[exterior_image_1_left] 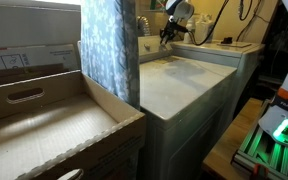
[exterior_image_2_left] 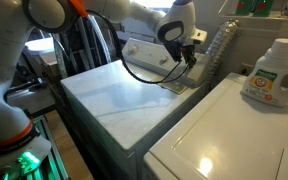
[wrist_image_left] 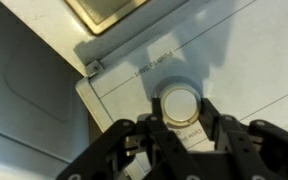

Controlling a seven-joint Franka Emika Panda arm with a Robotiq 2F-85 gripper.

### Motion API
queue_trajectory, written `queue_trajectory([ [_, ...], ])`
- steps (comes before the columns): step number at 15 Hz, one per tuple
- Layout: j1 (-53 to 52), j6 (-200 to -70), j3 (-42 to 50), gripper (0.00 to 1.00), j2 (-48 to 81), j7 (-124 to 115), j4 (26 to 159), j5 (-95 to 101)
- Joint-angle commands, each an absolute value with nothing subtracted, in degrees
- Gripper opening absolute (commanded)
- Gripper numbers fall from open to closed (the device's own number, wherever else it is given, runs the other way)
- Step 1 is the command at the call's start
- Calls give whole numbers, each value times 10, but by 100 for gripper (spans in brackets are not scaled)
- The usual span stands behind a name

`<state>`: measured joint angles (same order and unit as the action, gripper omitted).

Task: Turn the first knob from the right to the right.

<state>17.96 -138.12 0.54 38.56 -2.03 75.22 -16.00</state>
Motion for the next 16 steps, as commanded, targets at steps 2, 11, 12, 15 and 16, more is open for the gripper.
queue_trajectory([
  [2,171,-1332,22,16,401,-134,721,-193],
  [11,172,-1362,21,16,393,-88,735,-179],
  [12,164,-1368,32,16,398,-129,729,-179],
  [15,134,-1347,69,16,405,-255,715,-166],
  [16,126,-1339,78,16,407,-287,711,-163],
])
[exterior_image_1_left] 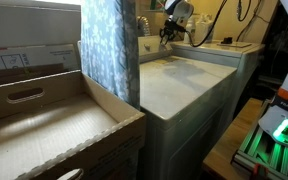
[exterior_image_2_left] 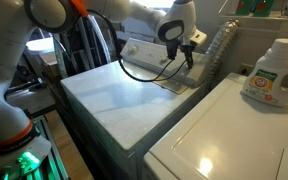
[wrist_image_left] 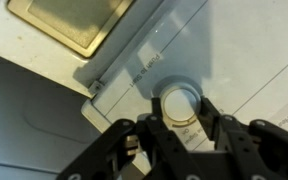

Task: Turn the first knob from the right to the right.

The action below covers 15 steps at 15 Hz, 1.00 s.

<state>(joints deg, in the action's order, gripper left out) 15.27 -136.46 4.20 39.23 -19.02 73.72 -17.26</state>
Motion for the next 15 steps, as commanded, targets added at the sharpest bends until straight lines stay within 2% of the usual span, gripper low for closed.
queue_trajectory([
  [1,116,-1337,91,16,408,-322,708,-158],
  [8,95,-1307,123,16,419,-505,688,-159],
  [15,96,-1317,120,16,429,-547,679,-152],
])
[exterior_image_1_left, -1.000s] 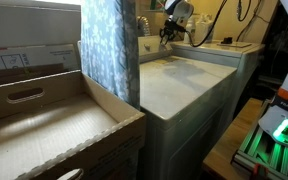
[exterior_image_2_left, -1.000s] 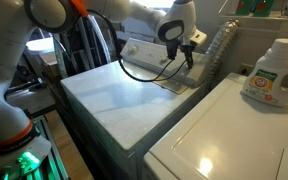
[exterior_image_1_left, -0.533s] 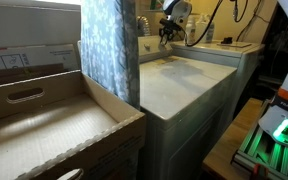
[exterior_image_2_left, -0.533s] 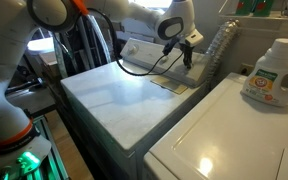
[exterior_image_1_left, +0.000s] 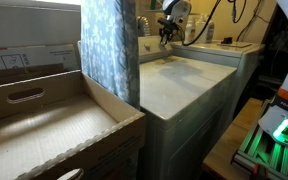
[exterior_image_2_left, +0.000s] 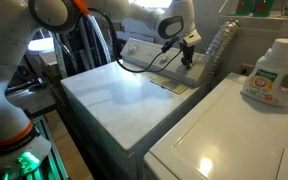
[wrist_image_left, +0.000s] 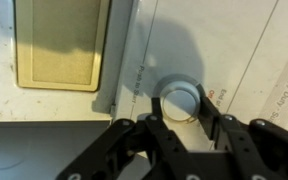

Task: Turn the first knob from the right to the right.

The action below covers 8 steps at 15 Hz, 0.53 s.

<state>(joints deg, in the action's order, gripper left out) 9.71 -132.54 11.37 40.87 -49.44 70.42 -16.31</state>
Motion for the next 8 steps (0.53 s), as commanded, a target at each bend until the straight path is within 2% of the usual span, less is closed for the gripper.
queue_trajectory([
  [1,97,-1316,118,39,429,-547,678,-153],
  [2,100,-1314,115,66,430,-545,676,-155],
  [4,101,-1308,116,73,429,-556,675,-154],
  [8,101,-1325,115,100,412,-553,685,-145],
])
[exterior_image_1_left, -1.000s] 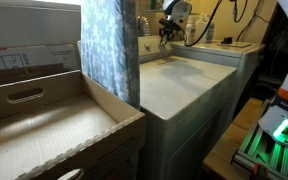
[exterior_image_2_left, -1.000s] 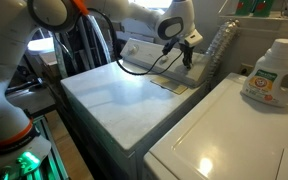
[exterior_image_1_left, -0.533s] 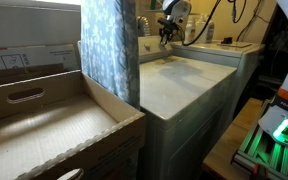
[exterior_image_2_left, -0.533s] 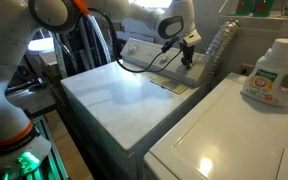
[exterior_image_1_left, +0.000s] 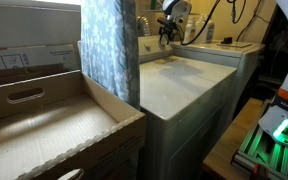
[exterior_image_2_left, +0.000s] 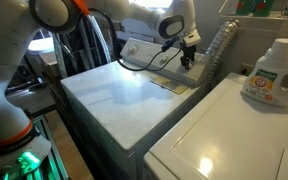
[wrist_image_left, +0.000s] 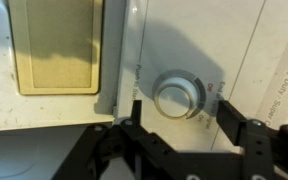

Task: Turn the first knob from the right to the right.

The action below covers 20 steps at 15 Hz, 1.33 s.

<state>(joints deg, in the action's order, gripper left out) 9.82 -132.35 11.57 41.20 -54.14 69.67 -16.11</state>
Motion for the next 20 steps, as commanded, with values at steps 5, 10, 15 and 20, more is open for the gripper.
queue_trajectory([
  [5,126,-1305,86,100,368,-434,707,-150],
  [10,146,-1266,64,100,310,-275,751,-172],
  [15,162,-1188,45,100,255,-160,792,-192],
  [20,131,-1160,71,100,208,-158,837,-153],
])
